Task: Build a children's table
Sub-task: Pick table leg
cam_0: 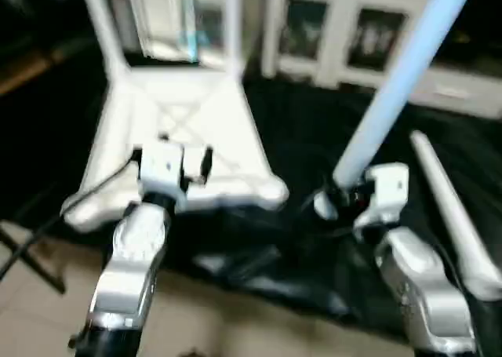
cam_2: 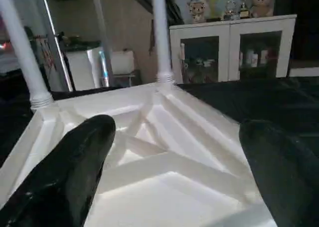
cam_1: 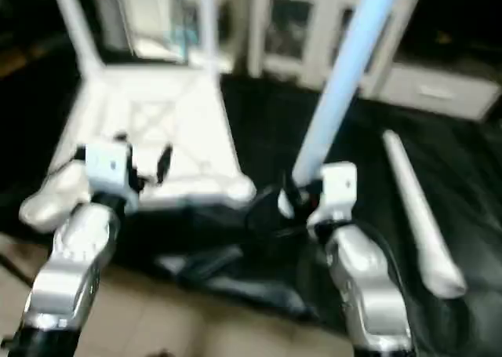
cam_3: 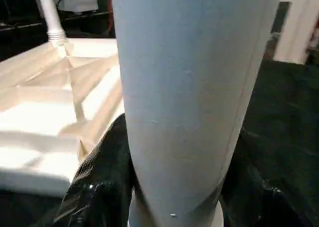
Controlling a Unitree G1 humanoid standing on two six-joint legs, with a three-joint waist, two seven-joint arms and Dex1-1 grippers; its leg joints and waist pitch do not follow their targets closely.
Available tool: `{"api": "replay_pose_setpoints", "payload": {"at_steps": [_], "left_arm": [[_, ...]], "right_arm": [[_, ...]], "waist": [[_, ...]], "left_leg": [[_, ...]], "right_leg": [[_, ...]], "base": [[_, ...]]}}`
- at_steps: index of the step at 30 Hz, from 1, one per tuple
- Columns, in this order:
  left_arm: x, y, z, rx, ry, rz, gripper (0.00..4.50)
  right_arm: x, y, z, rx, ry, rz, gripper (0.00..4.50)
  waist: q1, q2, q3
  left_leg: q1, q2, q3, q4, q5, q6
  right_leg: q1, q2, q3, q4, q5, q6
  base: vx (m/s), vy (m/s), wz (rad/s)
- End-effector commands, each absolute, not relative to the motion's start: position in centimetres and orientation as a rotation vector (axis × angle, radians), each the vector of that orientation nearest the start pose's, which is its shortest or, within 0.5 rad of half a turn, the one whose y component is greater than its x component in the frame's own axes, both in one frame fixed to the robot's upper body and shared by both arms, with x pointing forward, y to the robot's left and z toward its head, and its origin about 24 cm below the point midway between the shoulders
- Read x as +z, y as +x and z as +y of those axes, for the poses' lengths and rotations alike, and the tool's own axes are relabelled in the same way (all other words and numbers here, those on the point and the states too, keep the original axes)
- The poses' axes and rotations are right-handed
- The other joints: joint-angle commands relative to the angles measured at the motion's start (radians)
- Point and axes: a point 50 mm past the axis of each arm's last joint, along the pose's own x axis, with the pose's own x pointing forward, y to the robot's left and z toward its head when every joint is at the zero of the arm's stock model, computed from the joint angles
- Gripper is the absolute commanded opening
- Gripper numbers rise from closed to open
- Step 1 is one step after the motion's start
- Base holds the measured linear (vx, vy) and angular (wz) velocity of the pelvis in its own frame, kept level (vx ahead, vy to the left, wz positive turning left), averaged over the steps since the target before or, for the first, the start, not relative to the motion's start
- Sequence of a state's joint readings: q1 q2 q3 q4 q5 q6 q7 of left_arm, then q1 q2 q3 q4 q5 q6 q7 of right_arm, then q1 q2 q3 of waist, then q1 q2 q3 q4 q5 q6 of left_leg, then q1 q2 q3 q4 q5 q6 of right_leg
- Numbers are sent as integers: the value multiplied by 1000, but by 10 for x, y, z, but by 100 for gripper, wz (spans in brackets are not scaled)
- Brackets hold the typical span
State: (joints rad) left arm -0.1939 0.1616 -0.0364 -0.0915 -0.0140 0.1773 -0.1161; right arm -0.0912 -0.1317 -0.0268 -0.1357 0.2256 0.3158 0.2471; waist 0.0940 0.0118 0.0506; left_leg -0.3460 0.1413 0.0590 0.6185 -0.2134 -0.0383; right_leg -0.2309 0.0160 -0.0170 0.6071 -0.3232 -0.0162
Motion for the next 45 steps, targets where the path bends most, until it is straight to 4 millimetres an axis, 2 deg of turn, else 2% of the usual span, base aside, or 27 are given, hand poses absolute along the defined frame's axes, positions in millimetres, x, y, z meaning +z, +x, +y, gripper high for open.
{"api": "replay_pose_setpoints", "payload": {"at_steps": [1,2,4,5,6,7,8,9,10,11,12,13,14,15,16,17,18,19,20,21,23,24,26,32,36,39,45], "left_arm": [[94,287,145,-230,154,-79,450],[94,287,143,-237,150,-76,450],[93,286,142,-241,147,-72,450],[93,286,142,-241,147,-72,450],[92,286,141,-246,144,-68,450],[92,286,141,-250,141,-68,450],[92,286,140,-252,139,-68,450],[91,286,140,-252,141,-66,450],[91,286,140,-252,143,-64,450],[90,285,141,-251,134,-62,450],[89,284,141,-259,128,-61,450],[88,283,141,-276,120,-54,450],[88,283,141,-276,120,-54,450],[86,282,141,-295,112,-45,450],[84,279,141,-348,108,-37,450],[85,277,140,-374,96,-38,450],[85,277,140,-374,96,-38,450],[85,276,140,-390,88,-40,450],[84,272,139,-428,70,-38,450],[83,264,137,-523,37,-24,450],[82,261,137,-549,31,-18,450],[82,261,137,-549,31,-18,450],[81,258,141,-634,44,11,450],[81,254,153,-811,145,88,450],[76,243,160,-1009,210,235,450],[70,238,164,-1128,277,336,450],[65,239,168,-1160,360,413,422]], "right_arm": [[78,268,-158,275,110,50,189],[78,267,-159,270,116,50,189],[79,266,-161,267,117,49,189],[79,266,-161,267,117,49,189],[80,265,-163,263,108,46,189],[81,264,-163,262,106,44,189],[81,264,-163,262,105,44,189],[81,264,-163,257,101,45,189],[81,264,-164,252,98,47,189],[82,263,-163,252,94,44,189],[81,263,-163,254,97,46,189],[81,263,-163,253,101,50,189],[81,263,-163,253,101,50,189],[81,263,-163,253,104,53,189],[82,262,-163,256,101,53,189],[82,262,-163,260,95,51,189],[82,262,-163,260,95,51,189],[83,262,-163,263,91,50,189],[83,262,-165,264,93,48,189],[85,263,-167,266,97,41,189],[85,263,-168,267,99,39,189],[85,263,-168,267,99,39,189],[88,265,-167,301,107,32,189],[94,266,-155,511,155,40,189],[94,259,-147,760,163,97,189],[91,255,-148,885,104,146,189],[91,257,-152,912,84,159,189]], "waist": [[-64,33,-94],[-40,25,-81],[-34,9,-74],[-38,-4,-67],[-45,-27,-52],[-44,-66,-44],[-35,-86,-43],[14,-109,-45],[30,-112,-58],[26,-102,-71],[10,-111,-73],[6,-95,-67],[8,-78,-68],[0,-35,-63],[-38,-2,-70],[-39,0,-88],[-27,-11,-83],[-18,-37,-83],[-11,-50,-75],[6,-70,-66],[9,-63,-45],[9,-63,-45],[-9,-51,-40],[-9,-62,-32],[-7,-62,-38],[-1,-69,-38],[4,-71,-44]], "left_leg": [[198,197,-101,-106,-202,137],[161,175,-59,-95,-127,21],[144,168,-12,-119,-84,-22],[146,169,36,-138,-86,-19],[137,166,81,-162,-140,-9],[144,130,149,-159,-280,-7],[146,78,185,-121,-366,-9],[83,-45,167,73,-394,27],[34,-33,115,107,-297,22],[-74,-19,25,137,-33,-11],[-89,-18,17,136,30,-23],[-74,-12,8,85,172,-33],[-73,-6,8,34,262,-21],[-54,9,20,-62,417,35],[-24,128,-50,-64,534,135],[20,175,-83,-42,655,197],[37,184,-88,-37,741,228],[16,125,-49,-24,717,220],[-14,90,-14,-25,578,195],[-50,54,27,-51,278,125],[-17,77,51,-86,-129,21],[-17,77,51,-86,-129,21],[-10,96,54,-115,-303,-46],[-4,89,58,-115,-420,-83],[-17,91,61,-121,-340,-62],[-2,94,74,-116,-358,-60],[-7,96,81,-114,-277,-49]], "right_leg": [[-162,-66,-20,92,-143,-41],[-179,-73,-39,127,-63,60],[-196,-80,-56,137,8,83],[-217,-95,-67,128,97,50],[-212,-115,-66,94,170,-6],[-197,-129,-45,34,178,-88],[-176,-128,-6,-15,76,-140],[-57,-230,182,-130,-321,-282],[0,-264,223,-121,-363,-349],[39,-254,163,-53,-13,-328],[30,-245,144,-42,176,-332],[-20,-213,78,-49,423,-336],[-42,-173,44,-33,500,-313],[-70,-97,-17,-21,485,-211],[-113,-68,-40,63,371,-80],[-134,-101,-17,75,310,-47],[-157,-128,10,57,285,-28],[-149,-158,36,14,362,-22],[-131,-172,39,-4,379,-37],[-92,-181,39,-16,363,-54],[-102,-166,30,-52,0,-107],[-102,-166,30,-52,0,-107],[-116,-150,23,-57,-173,-114],[-132,-177,28,-84,-376,-61],[-123,-169,27,-69,-274,-66],[-137,-173,27,-68,-256,-95],[-129,-174,27,-57,-138,-127]], "base": [[243,141,-2],[243,141,-2],[192,114,-42],[172,112,-53],[182,29,-60],[211,-54,-62],[211,-54,-62],[242,-69,-50],[241,-40,-59],[241,-40,-59],[204,-14,-46],[153,-1,-7],[153,-1,-7],[148,12,0],[140,35,-15],[140,35,-15],[99,51,-13],[25,63,3],[25,63,3],[0,0,0],[0,0,0],[-65,15,9],[-68,24,-1],[-39,21,-6],[0,0,0],[0,0,0],[0,0,0]]}}
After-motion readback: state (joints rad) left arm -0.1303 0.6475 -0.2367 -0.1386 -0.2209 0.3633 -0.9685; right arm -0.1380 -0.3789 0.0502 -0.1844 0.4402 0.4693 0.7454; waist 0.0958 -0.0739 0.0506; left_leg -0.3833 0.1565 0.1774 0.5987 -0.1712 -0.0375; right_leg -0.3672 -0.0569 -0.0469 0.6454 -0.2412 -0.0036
